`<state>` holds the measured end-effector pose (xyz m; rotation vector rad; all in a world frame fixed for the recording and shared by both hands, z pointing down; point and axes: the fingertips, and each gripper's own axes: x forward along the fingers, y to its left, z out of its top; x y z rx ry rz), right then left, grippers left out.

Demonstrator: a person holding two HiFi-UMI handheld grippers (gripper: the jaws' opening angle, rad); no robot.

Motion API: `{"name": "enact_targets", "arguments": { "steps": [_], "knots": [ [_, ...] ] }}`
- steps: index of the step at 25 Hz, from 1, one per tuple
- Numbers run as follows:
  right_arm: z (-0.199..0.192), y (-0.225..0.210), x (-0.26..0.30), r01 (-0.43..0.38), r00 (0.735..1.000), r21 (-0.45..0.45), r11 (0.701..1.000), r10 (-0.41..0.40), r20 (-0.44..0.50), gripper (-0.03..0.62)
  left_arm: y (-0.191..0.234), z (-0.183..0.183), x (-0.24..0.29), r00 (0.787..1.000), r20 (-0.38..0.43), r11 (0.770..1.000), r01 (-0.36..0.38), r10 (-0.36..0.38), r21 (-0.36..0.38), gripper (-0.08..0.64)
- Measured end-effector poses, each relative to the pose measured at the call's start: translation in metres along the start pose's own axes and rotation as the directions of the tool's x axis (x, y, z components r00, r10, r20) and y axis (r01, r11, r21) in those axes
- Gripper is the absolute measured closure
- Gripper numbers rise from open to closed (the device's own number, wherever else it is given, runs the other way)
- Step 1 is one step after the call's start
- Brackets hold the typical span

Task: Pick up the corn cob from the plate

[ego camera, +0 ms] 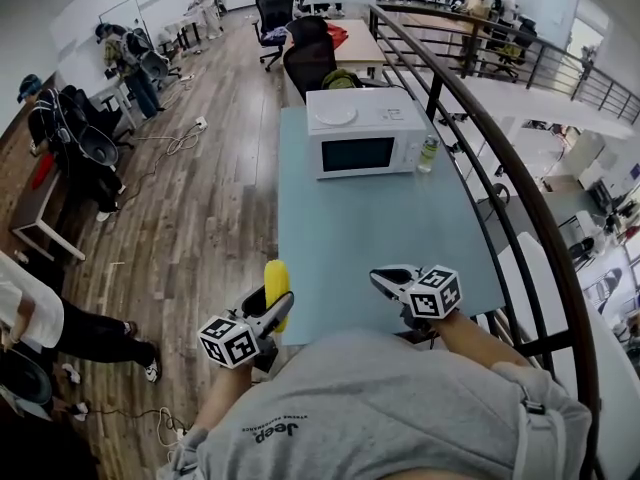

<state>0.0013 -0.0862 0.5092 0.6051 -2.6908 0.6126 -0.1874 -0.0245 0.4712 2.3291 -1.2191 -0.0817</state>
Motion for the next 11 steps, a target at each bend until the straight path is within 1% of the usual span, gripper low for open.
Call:
{"name": "enact_targets", "arguments": {
  "steps": [11],
  "knots": [
    [0.0021, -0.0109, -0.0044, -0.004, 1.0, -0.013, 1.0, 0.004, -0.001, 0.578, -0.0001, -0.0019, 0.0068, 1.0, 0.007, 1.0, -0.013, 0.014, -0.001, 0.296]
  ]
}}
